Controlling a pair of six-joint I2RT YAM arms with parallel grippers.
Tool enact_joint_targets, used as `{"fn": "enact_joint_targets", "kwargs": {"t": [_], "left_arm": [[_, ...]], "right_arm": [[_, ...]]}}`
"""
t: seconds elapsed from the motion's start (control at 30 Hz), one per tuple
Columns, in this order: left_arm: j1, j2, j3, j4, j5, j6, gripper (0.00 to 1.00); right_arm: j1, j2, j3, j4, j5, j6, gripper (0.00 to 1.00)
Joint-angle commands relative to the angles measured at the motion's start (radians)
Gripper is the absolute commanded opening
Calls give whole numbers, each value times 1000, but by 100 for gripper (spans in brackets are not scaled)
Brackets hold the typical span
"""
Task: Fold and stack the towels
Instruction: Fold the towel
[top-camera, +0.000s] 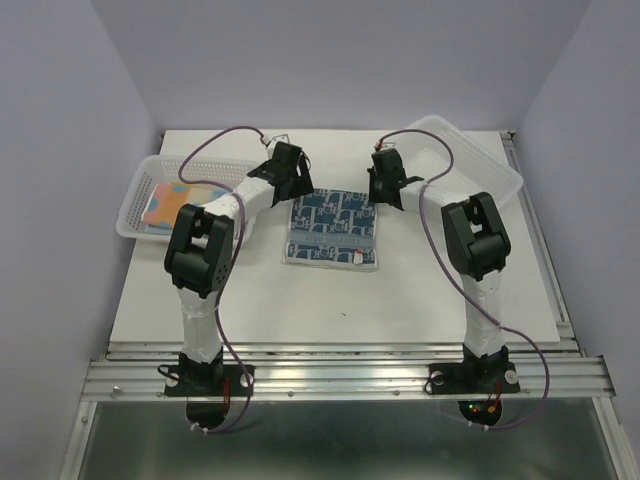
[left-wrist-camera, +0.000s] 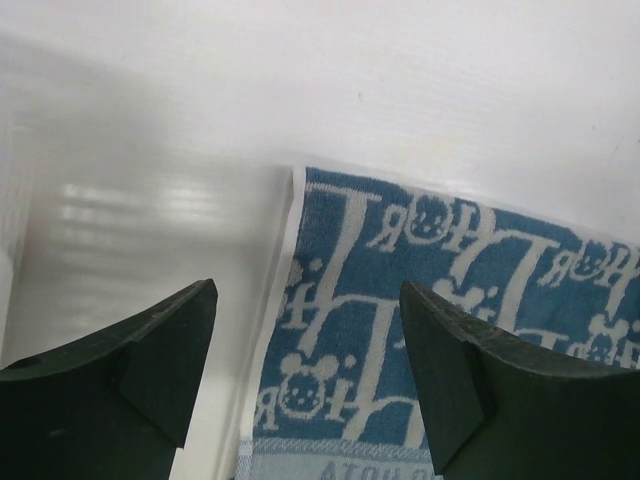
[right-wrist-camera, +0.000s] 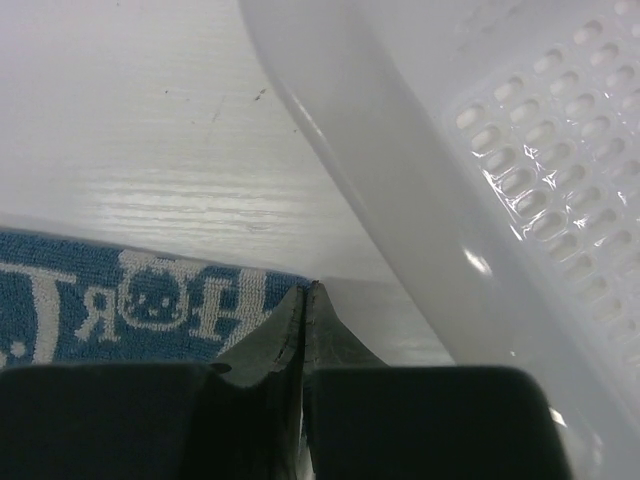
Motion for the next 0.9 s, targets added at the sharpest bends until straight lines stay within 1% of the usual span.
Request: {"fn": "enact_joint_targets", "kwargs": {"t": [0.0,0.13,0.2,0.23,0.3,0.37,0.47,0.57,0.6,0.67,0.7,0.77,0.83,0.87], "left_arm": [[7,48,128,-14,-31,30,84],[15,143,227,-20,-29,42,81],[19,175,258,-20,1,50,77],[21,203,283,-20,11,49,73],[24,227,301,-30,5,44,69],[27,249,318,-35,-19,33,67],[33,267,317,-34,-24,26,62],[36,283,320,-34,-12,27,53],[38,286,317,-31,-5,27,43],[36,289,310,-26,24,26,36],[36,289,306,-14,31,24,29],[39,290,300,-6,47,29,17],[39,298,310,-8,68,32,0],[41,297,309,-6,77,39,0]], "right_arm": [[-4,-34,8,-15,-18,-47,1],[-2,-26,13,-9,-23,-56,1],[-5,-23,11,-5,-27,-59,1],[-4,-21,14,-3,-35,-59,1],[-5,-18,14,-2,-37,-62,1],[-4,-17,19,-5,-38,-61,1],[-4,-17,20,-3,-40,-65,1],[-4,-11,22,-3,-43,-62,1],[-4,-8,23,-3,-43,-62,1],[-4,-3,25,-8,-40,-61,1],[-2,-3,26,-9,-41,-62,1],[-5,-6,25,-9,-49,-61,1],[-4,-11,22,-8,-53,-64,1],[-5,-17,20,-8,-55,-67,1]]}}
